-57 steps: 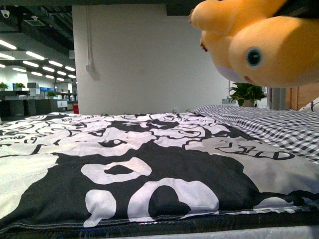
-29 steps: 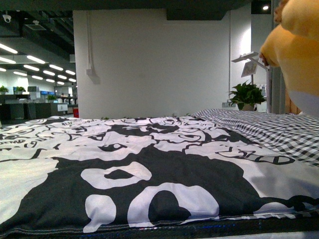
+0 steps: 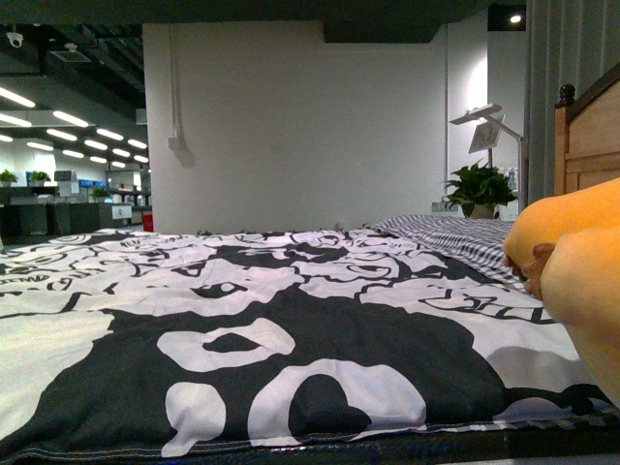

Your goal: Put away toys

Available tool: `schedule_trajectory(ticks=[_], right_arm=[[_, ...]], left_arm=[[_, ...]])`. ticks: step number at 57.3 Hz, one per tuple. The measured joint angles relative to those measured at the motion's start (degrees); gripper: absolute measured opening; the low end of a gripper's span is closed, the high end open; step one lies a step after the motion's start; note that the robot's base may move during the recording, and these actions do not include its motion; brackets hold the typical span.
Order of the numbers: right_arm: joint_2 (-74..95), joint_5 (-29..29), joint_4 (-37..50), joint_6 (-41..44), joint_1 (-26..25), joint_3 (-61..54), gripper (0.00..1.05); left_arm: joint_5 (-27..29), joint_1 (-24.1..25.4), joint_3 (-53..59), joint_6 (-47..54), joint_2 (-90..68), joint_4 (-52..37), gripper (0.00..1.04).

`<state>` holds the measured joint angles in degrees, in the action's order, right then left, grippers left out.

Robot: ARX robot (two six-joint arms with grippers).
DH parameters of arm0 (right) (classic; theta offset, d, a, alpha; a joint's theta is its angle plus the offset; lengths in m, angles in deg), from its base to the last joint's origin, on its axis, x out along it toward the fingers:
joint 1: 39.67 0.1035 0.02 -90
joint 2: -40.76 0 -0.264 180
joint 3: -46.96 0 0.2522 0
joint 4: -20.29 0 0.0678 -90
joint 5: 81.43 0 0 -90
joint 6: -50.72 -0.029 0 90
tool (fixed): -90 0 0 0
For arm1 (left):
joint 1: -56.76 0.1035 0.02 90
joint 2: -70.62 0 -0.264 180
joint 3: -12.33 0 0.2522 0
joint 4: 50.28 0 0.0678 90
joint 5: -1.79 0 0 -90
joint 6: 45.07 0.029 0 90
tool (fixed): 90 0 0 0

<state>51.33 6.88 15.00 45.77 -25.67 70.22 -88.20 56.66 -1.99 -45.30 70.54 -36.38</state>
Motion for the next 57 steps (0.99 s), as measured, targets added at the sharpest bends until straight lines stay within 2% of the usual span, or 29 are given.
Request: schedule_trajectory(ticks=[13,57], right_arm=[[-1.16,-5.88,8.37,3.41,4.50,-5.27,0.19],[-1.79,-6.19,8.68,4.46,4.87,-6.43,0.19]], left_arm=[[0.00,0.00,0.00,0.00,0.00,0.00,0.99],[0.11,0.07,0.00,-0.02,-0.02,0.00,0.99]])
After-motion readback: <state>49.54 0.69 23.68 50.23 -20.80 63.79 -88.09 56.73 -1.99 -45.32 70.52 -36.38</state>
